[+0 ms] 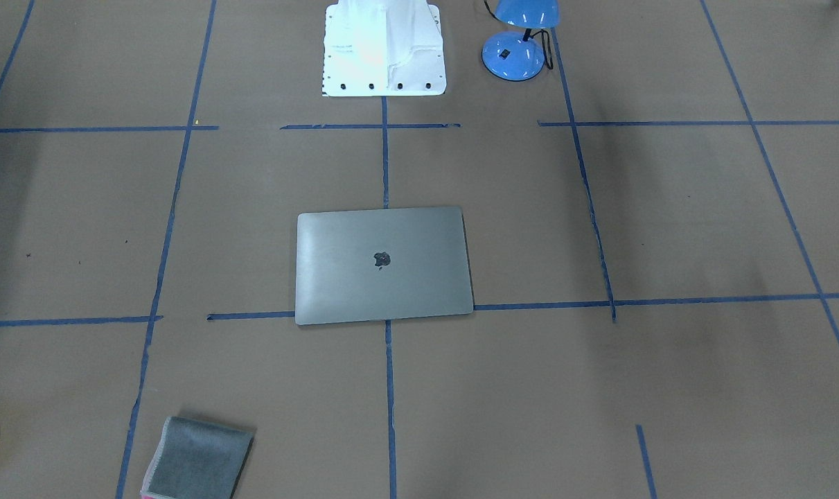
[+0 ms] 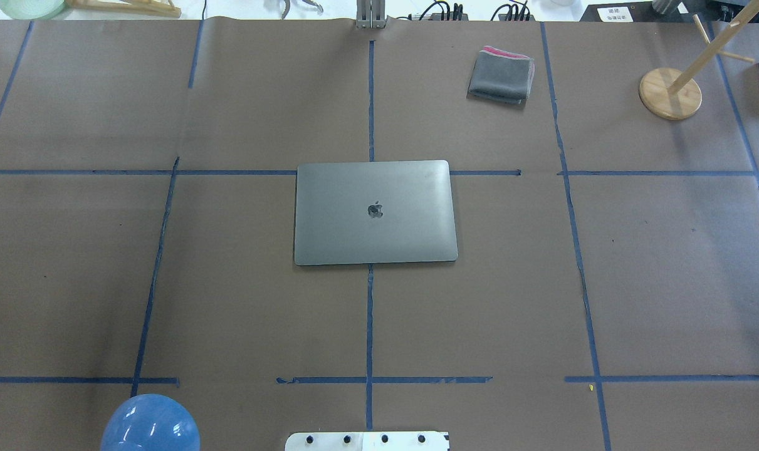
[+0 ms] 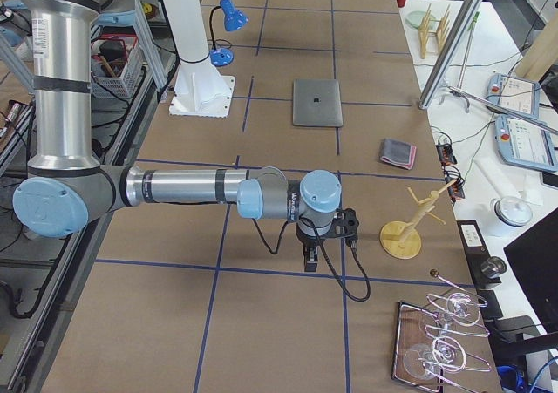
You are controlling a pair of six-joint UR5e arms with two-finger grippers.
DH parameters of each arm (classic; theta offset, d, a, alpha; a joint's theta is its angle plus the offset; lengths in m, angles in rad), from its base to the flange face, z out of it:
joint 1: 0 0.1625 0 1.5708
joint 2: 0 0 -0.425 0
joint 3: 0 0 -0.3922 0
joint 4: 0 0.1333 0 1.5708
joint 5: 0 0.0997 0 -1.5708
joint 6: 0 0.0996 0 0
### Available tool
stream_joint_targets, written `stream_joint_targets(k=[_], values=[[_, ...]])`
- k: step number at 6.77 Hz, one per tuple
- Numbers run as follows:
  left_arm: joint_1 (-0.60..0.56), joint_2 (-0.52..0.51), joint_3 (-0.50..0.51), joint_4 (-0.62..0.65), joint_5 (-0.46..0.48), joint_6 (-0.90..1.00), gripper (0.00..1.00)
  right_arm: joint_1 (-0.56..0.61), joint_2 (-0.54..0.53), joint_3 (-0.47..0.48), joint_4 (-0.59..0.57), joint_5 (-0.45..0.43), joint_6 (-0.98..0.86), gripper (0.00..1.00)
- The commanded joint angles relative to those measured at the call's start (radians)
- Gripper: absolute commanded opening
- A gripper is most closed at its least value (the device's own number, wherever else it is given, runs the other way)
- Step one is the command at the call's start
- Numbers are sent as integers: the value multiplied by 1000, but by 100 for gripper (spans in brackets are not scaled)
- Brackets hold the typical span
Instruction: Close laptop
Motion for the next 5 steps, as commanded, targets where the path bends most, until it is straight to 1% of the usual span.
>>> stream_joint_targets(k=[1,5], values=[[1,-9,-20,-5,3,4,100,-1,-1,-3,1,1,0,100],[0,8,-42,-5,5,2,100,-1,-3,-5,0,1,0,100]])
